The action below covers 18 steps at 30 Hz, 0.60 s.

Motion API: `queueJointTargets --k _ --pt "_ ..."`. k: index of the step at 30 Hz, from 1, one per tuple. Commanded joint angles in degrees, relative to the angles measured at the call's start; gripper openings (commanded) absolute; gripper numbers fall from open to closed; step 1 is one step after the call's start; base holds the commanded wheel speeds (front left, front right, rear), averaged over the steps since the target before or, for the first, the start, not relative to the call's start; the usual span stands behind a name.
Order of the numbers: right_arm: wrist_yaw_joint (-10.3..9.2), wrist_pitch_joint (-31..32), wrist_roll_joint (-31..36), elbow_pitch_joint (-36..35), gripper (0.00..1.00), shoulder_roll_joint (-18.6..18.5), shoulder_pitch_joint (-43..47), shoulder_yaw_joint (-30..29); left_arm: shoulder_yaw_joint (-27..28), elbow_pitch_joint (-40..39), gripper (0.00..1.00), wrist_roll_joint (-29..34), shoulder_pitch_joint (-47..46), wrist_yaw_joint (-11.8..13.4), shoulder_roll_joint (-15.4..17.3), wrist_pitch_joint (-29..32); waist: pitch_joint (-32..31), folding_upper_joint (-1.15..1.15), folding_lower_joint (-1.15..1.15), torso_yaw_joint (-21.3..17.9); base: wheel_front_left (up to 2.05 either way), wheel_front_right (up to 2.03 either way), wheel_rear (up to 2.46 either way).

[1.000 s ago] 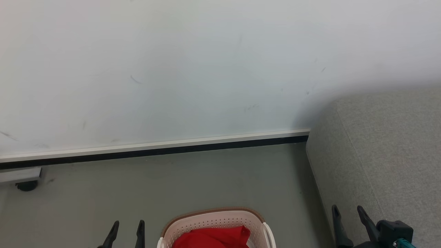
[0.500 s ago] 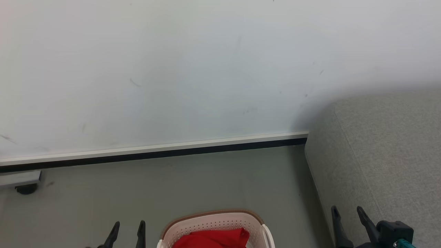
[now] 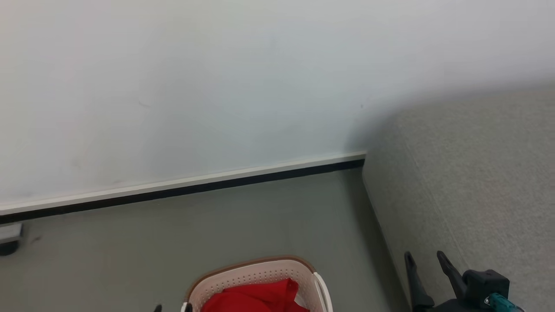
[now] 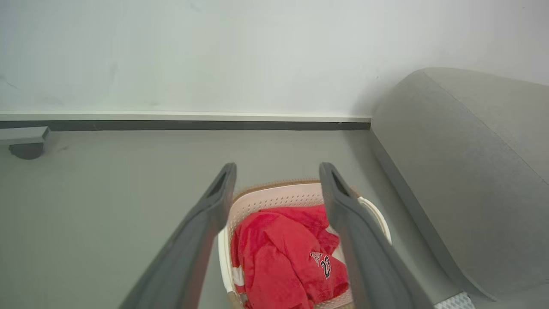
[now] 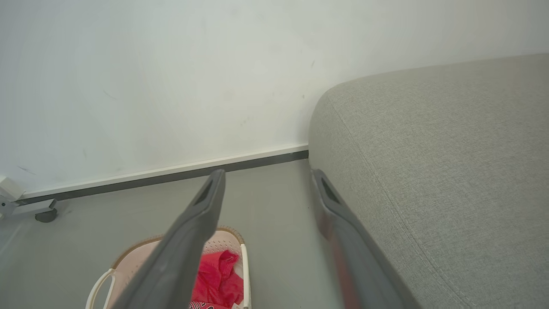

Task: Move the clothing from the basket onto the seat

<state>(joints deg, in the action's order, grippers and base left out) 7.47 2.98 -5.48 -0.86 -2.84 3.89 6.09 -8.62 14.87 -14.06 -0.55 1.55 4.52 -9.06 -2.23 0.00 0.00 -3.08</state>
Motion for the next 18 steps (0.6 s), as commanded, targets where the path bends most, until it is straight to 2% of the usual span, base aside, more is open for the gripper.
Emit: queueJointTargets --k 1,11,18 --pt "0.04 0.1 0.5 -0.4 1.00 0.1 -0.9 0.5 -0.3 1.1 1.00 0.0 -1.1 -0.4 0.0 0.5 2.8 0.00 0.00 -3.5 0.00 0.00 0.00" --pt "0.04 -1.9 -1.5 -2.8 1.00 0.1 -6.2 2.6 -3.0 14.2 1.00 1.2 -15.2 -2.7 1.0 6.5 17.7 0.00 0.00 -14.4 0.00 0.00 0.00" --pt "0.04 -6.4 -5.5 -1.1 1.00 0.1 -9.2 5.0 -2.2 23.0 1.00 1.1 -23.2 -1.6 2.2 8.3 27.3 0.00 0.00 -20.8 0.00 0.00 0.00"
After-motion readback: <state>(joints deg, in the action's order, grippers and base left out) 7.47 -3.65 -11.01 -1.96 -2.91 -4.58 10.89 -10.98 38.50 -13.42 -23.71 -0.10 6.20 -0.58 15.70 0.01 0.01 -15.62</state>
